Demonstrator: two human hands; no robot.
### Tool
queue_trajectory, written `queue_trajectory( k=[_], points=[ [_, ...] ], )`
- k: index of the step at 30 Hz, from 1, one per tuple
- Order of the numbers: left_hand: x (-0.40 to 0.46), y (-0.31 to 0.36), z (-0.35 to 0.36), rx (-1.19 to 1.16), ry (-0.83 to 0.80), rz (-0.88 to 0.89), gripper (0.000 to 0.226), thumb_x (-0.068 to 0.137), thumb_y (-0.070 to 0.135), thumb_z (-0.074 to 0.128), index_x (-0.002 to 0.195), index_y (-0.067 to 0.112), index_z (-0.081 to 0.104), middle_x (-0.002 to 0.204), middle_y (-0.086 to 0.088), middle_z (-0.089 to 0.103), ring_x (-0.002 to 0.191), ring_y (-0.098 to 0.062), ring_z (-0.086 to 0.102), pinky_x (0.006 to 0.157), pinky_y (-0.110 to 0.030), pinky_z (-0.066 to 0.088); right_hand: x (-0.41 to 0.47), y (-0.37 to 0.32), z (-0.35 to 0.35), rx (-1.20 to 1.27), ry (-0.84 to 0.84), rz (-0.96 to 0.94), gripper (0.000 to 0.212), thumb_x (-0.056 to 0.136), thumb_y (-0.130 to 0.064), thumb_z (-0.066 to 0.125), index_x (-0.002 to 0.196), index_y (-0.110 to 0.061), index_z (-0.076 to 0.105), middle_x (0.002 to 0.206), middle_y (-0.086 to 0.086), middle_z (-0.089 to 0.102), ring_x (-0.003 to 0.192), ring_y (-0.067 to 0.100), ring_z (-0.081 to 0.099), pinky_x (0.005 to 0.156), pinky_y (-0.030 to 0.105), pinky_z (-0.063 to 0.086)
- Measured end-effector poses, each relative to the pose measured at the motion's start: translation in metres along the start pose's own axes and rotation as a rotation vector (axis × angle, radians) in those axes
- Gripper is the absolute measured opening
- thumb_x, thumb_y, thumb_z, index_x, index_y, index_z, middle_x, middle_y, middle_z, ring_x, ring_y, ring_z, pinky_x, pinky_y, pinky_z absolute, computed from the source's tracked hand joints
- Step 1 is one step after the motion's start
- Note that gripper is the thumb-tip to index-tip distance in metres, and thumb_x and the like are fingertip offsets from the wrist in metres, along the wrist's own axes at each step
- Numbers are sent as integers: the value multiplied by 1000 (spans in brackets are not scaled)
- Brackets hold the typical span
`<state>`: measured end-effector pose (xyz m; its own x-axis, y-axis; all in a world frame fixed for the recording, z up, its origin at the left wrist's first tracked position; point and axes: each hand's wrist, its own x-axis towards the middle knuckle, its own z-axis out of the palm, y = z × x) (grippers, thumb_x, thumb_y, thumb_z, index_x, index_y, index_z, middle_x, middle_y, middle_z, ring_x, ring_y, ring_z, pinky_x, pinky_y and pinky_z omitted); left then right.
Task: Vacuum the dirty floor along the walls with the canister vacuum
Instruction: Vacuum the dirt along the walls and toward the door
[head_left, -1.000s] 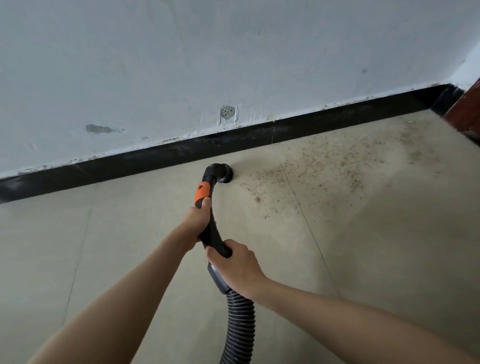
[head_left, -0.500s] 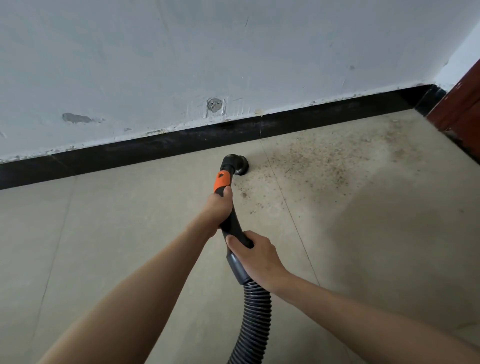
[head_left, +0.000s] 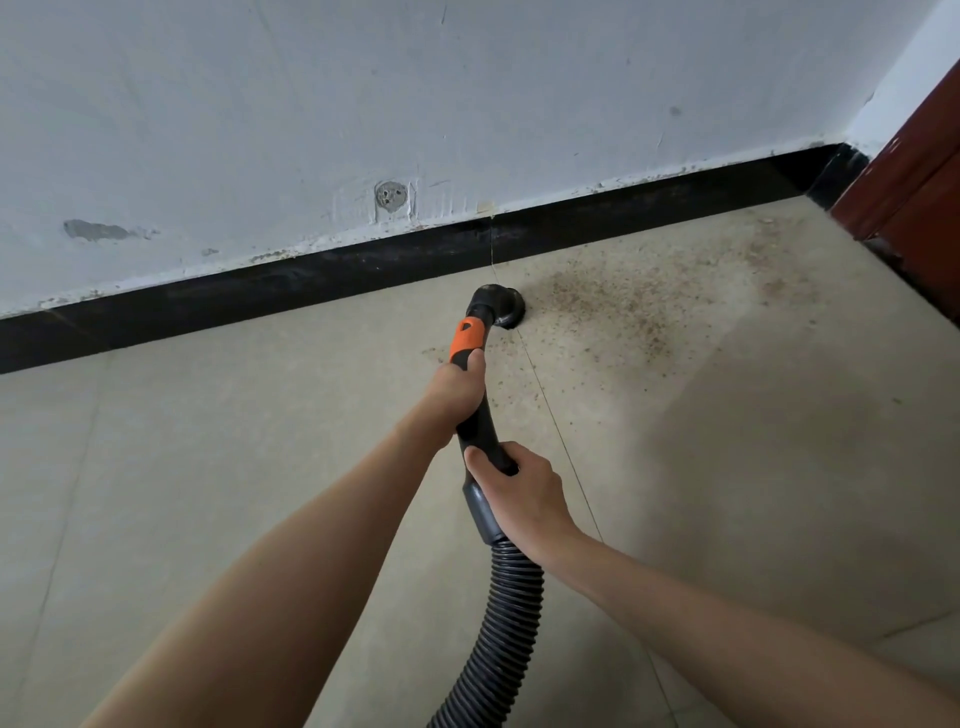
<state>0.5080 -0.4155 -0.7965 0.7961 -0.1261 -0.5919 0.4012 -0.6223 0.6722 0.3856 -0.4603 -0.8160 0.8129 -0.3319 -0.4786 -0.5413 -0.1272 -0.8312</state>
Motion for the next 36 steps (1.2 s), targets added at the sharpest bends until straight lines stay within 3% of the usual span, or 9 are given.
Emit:
queue_trajectory(
  k=[6,14,18,23,31,33,36],
  points=[
    [4,-5,-29,-10,93,-5,38,101,40,30,105,5,44,80,-6,48,77,-21,51,74,-32,42,7,-18,17,27,-97,-39,28,90,-42,59,73,-20,56,70,0,60,66,17,57,63,28,45],
    [-12,-62,-80,-93,109,-131,43,96,39,38,113,0,46,104,-18,58,93,-33,59,76,-36,49,-26,-18,63,-97,-344,-50,23,88,-42,57,77,-23,50,78,-2,59,72,18,59,66,28,46],
    [-22,-85,-77,-122,166,-126,40,96,38,38,107,1,47,99,-20,58,83,-31,57,76,-38,50,-39,-10,69,-127,-367,-64,28,90,-45,55,75,-23,48,76,-2,57,70,17,56,66,28,44],
    [-22,-81,-66,-97,147,-134,51,97,43,34,123,0,44,110,-20,59,83,-27,57,56,-29,44,-40,-7,52,-104,-355,-63,28,91,-44,57,78,-20,52,77,0,59,69,15,55,65,26,43],
    [-18,-56,-30,-19,78,-72,49,97,43,34,120,1,44,89,-9,53,71,-19,52,55,-28,40,-34,8,27,37,-295,49,34,93,-50,54,81,-17,54,83,2,61,75,18,59,72,28,48],
    [-18,-50,-19,4,50,-54,49,97,44,34,121,2,42,90,-9,53,75,-20,54,58,-29,42,-35,11,19,123,-295,120,35,92,-50,55,84,-17,56,84,2,62,76,18,60,73,28,49],
    [-17,-44,-6,4,36,-29,49,96,46,35,118,3,41,100,-14,58,90,-29,60,79,-37,51,-34,16,9,215,-308,193,34,91,-51,57,87,-17,59,86,2,64,78,18,61,75,28,51]
  ],
)
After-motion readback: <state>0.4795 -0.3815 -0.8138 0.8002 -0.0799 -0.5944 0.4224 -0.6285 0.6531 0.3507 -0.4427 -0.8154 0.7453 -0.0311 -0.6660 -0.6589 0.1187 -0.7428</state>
